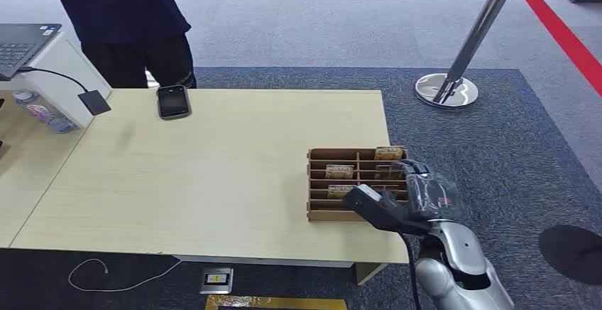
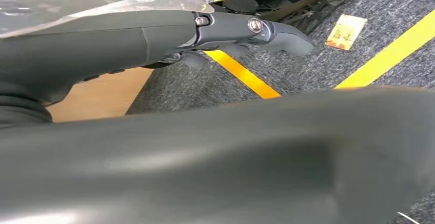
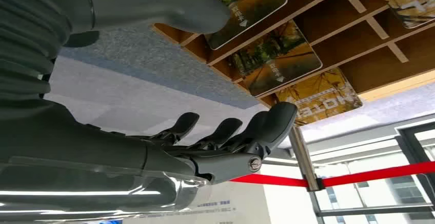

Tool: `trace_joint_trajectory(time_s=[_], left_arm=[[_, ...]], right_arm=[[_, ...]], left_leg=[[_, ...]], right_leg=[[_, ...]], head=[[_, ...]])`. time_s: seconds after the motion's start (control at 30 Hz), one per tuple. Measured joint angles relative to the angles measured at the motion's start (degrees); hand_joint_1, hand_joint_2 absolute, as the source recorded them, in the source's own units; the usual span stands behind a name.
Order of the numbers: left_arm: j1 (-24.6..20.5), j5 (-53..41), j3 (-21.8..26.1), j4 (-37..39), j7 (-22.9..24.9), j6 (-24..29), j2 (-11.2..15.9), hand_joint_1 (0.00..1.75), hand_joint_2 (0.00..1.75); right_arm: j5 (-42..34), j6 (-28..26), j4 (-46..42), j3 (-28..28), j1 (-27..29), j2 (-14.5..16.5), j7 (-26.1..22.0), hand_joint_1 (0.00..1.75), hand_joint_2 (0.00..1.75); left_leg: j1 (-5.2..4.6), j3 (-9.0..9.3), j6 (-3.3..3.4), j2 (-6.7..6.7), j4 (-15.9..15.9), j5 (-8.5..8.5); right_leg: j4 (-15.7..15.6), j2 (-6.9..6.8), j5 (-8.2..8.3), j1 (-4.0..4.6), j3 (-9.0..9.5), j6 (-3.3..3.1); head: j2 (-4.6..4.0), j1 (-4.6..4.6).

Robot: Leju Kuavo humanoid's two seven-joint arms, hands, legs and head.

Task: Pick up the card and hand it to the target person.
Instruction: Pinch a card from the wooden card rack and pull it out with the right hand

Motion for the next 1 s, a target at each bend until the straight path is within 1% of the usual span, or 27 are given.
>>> trace_joint_trajectory(time_s=[0.8, 1.0], left_arm=[[0.0, 0.0, 0.0, 0.0, 0.0, 0.1, 0.0, 0.0, 0.0], [0.0, 0.0, 0.0, 0.0, 0.0, 0.1, 0.0, 0.0, 0.0]], right_arm=[[0.0, 0.0, 0.1, 0.0, -0.1, 0.0, 0.0, 0.84, 1.75], [0.0, 0.0, 0.2, 0.0, -0.1, 0.0, 0.0, 0.89, 1.75]], left_leg=[[0.0, 0.0, 0.0, 0.0, 0.0, 0.0], [0.0, 0.01, 0.0, 0.0, 0.0, 0.0]], right_leg=[[0.0, 0.0, 0.0, 0.0, 0.0, 0.0], [0.0, 0.0, 0.0, 0.0, 0.0, 0.0]], head=[[0.0, 0.0], [0.0, 0.0]])
